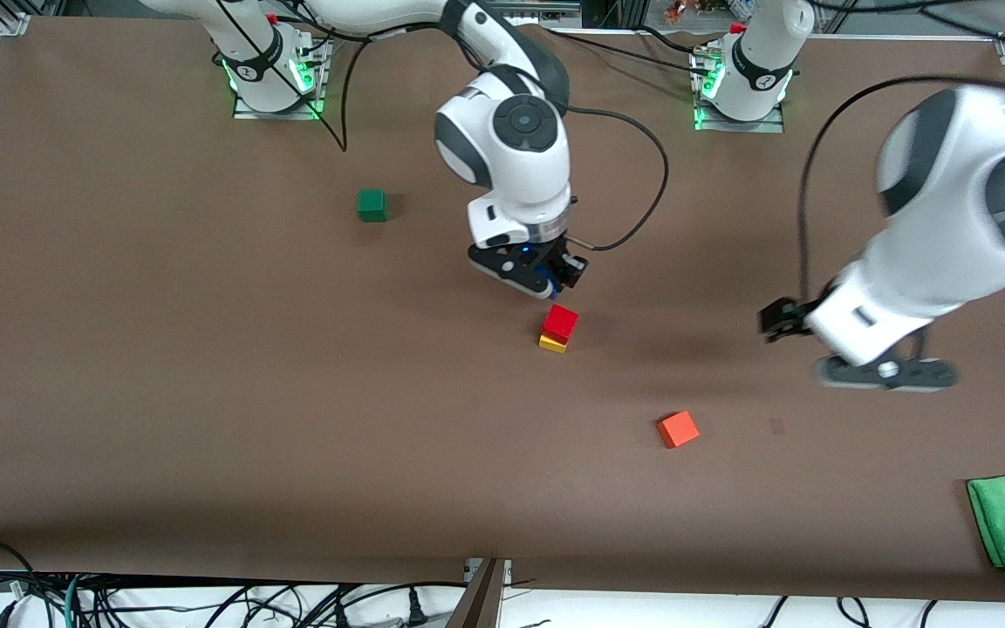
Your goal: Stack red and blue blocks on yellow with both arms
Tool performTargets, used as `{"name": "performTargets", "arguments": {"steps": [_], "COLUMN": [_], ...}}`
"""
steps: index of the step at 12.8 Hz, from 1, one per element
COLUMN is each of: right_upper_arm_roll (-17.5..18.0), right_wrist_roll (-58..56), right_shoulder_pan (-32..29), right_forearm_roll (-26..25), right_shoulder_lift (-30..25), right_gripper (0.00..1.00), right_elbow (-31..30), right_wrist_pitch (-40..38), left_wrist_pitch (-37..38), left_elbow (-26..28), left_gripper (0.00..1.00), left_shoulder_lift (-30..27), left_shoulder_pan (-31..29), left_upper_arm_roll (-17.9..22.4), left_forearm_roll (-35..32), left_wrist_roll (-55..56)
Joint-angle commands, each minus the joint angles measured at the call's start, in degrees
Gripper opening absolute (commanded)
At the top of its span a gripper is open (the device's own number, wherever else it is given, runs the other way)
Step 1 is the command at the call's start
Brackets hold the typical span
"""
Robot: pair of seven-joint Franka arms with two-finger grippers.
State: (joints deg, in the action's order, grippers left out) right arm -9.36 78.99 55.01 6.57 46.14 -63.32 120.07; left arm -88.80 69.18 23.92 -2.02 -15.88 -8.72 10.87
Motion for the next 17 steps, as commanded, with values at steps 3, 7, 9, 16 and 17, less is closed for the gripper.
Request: {"name": "performTargets", "arguments": {"steps": [3,7,9,16,17], "right_upper_arm_roll": [-0.7,-0.8,-0.8,-0.7,-0.7], "right_wrist_roll": [1.8,1.3,1.4,1.8,1.9], "right_shoulder_pan": [-0.3,-0.7,-0.6,-0.6,-0.6], "right_forearm_roll": [-3.1,-5.0,-5.1,-5.3,-5.3], "right_shoulder_lift": [3.5,4.6,5.6,6.9,6.9], "right_gripper": [0.31,0.31,0.32,0.44,0.56], "right_elbow": [2.4,2.5,3.2,3.7,3.7], "right_wrist_pitch": [3.8,8.0,9.0,10.6,10.7], "left_wrist_pitch": [3.7,5.0,4.9,4.9,4.9], "left_elbow": [8.9,13.3,12.5,12.1,12.0], "left_gripper": [1.00,1.00,1.00,1.00,1.00], "left_shoulder_lift": [-12.7,-16.5,-15.1,-15.0,-15.0], "left_shoulder_pan": [-1.8,-1.9,-2.5,-2.4,-2.3], "left_upper_arm_roll": [4.5,10.1,10.0,9.9,9.9], "left_forearm_roll": [3.9,7.5,7.5,7.1,6.9], "left_wrist_roll": [-4.1,-8.4,-8.4,-8.2,-8.2]}}
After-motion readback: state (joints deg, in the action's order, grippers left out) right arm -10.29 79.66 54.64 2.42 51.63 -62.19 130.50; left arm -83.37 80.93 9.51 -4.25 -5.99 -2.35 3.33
